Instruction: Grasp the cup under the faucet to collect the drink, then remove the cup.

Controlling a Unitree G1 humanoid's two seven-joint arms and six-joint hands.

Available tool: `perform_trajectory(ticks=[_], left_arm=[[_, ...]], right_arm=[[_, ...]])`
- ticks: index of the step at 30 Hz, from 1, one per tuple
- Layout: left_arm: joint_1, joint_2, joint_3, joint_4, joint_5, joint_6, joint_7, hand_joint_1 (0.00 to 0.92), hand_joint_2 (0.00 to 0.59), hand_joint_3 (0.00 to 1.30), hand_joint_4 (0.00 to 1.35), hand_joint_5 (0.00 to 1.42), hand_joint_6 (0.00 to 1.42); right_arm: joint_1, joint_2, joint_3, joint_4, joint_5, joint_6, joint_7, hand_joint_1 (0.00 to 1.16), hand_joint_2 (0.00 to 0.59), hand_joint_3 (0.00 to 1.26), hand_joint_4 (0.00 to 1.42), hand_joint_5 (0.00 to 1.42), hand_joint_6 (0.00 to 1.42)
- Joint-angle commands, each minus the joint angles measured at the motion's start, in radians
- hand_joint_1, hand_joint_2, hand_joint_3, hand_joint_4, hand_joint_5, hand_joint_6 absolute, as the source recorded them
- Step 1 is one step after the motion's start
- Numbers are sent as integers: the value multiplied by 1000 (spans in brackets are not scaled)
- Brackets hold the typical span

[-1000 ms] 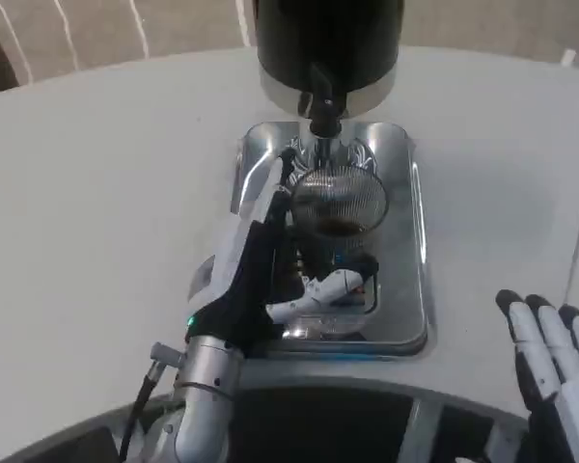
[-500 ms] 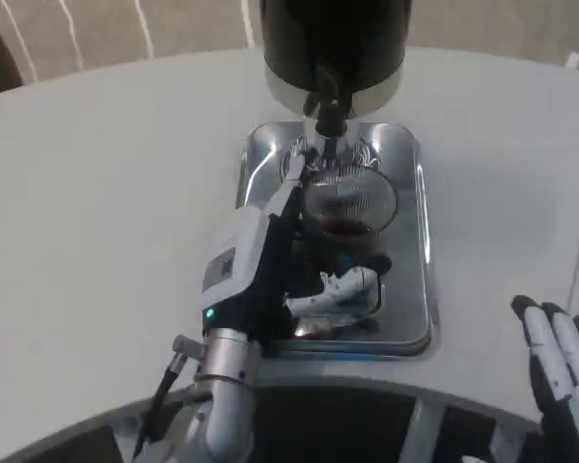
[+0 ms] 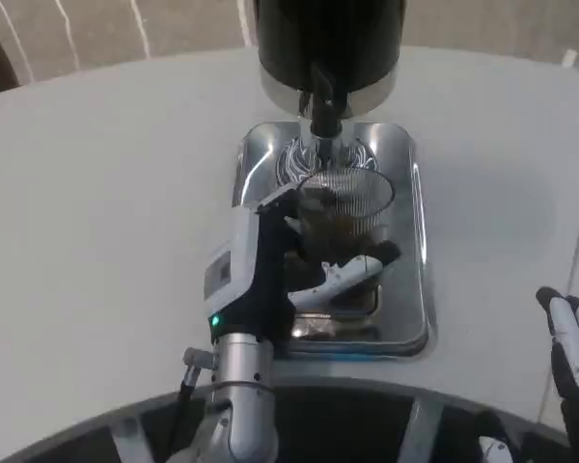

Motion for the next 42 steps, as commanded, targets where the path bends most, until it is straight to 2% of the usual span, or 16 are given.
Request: perform_trajectory(ticks=[1, 9, 25, 34, 37, 42], left_arm=[[44, 19, 15, -26, -14, -15, -10, 665, 63, 1123, 1268, 1424, 1424], [82, 48, 30, -82, -7, -23, 0, 675, 66, 1134, 1267, 1424, 1424], [191, 106, 64, -237, 6, -39, -12, 683, 68, 1158, 1267, 1421, 1424], [258, 136, 115, -382, -13, -52, -30, 686, 69, 1160, 1267, 1421, 1424], [286, 142, 123, -456, -10, -54, -49, 686, 69, 1160, 1267, 1421, 1424], [336, 149, 135, -557, 2, -47, -83, 686, 72, 1160, 1267, 1421, 1424]], right_arm=[[-1, 31, 14, -5, -1, 7, 6, 462, 424, 0, 0, 0, 0], [-25, 23, 14, 9, 13, 7, 9, 459, 427, 0, 0, 0, 0], [-16, 9, 8, -1, 34, -2, 1, 457, 428, 0, 0, 0, 0], [-15, -6, 9, 9, 34, -17, -8, 457, 428, 0, 0, 0, 0], [-55, -27, -7, 27, 28, -27, -2, 457, 428, 0, 0, 0, 0], [-176, -86, -70, 99, 65, -23, 20, 457, 428, 0, 0, 0, 0]])
